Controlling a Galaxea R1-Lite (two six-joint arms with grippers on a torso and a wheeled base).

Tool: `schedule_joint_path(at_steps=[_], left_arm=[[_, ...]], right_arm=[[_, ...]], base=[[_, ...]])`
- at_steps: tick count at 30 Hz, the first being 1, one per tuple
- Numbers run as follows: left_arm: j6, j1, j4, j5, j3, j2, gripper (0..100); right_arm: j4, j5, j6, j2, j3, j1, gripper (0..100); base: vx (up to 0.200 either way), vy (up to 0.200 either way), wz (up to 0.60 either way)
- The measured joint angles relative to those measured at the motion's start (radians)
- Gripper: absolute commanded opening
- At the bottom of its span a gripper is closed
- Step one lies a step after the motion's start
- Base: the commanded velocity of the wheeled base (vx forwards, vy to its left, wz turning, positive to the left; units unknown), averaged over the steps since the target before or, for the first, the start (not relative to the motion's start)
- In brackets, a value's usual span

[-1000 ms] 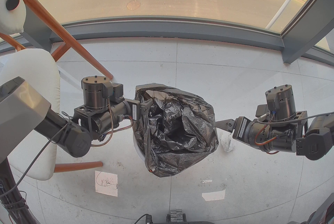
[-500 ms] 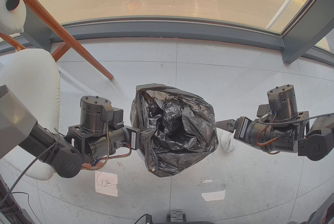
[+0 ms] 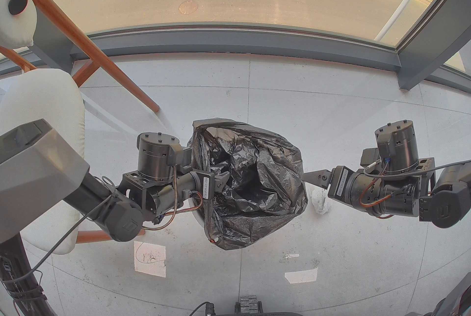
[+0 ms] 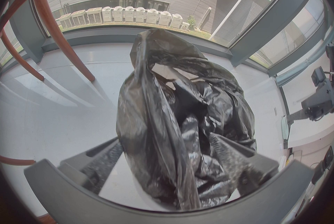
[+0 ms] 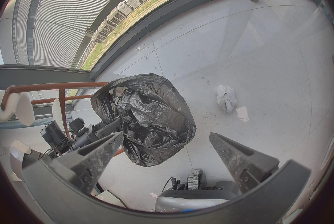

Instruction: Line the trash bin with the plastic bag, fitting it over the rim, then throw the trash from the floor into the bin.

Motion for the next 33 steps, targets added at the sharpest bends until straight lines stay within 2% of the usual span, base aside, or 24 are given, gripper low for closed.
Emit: schedule_joint_path(at_steps=[7,14,21,26,33], left_arm=[[0.004,0.007,0.060,0.003,-0.035,0.020,0],[0.003,0.047,0.132,0.011,-0.033,-0.051,0],[0.000,0.081,0.126,0.011,0.039,-0.101,0],[-0.003,0.086,0.030,0.010,0.096,-0.100,0],[0.002,0.089,-0.224,0.017,0.142,-0.022,0]], right_arm=[[0.000,0.000,0.003,-0.001,0.006,-0.009,100],[0.001,0.001,0.001,-0.001,0.010,-0.010,100],[0.000,0.002,-0.001,0.002,0.010,-0.009,100],[0.001,0.002,-0.003,0.004,0.010,-0.008,100],[0.001,0.002,-0.004,0.006,0.020,-0.007,100]], base=[[0.000,0.000,0.00],[0.000,0.000,0.00],[0.000,0.000,0.00],[0.000,0.000,0.00],[0.000,0.000,0.00]])
